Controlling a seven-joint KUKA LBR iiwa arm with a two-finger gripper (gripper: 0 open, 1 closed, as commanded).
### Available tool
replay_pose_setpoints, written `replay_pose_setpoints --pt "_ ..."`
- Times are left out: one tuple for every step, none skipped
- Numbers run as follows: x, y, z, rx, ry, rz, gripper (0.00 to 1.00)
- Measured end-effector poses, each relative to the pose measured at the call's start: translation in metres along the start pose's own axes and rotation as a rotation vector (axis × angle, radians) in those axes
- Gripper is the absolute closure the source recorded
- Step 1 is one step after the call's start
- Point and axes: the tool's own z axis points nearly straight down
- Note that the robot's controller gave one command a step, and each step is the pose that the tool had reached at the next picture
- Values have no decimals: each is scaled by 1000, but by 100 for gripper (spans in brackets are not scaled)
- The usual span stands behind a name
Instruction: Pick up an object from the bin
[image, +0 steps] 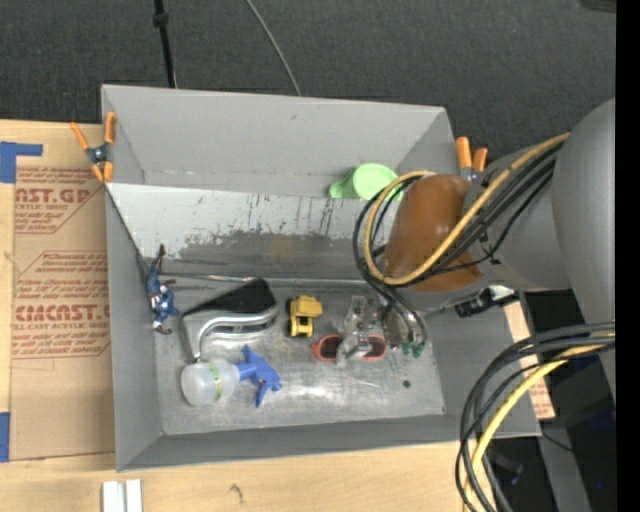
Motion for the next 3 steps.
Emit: replay_pose_setpoints --pt "0 0 -2 0 0 0 100" --pt "1 0 -8 0 -6 1 100" --pt "0 0 -15 -1 -13 1 100"
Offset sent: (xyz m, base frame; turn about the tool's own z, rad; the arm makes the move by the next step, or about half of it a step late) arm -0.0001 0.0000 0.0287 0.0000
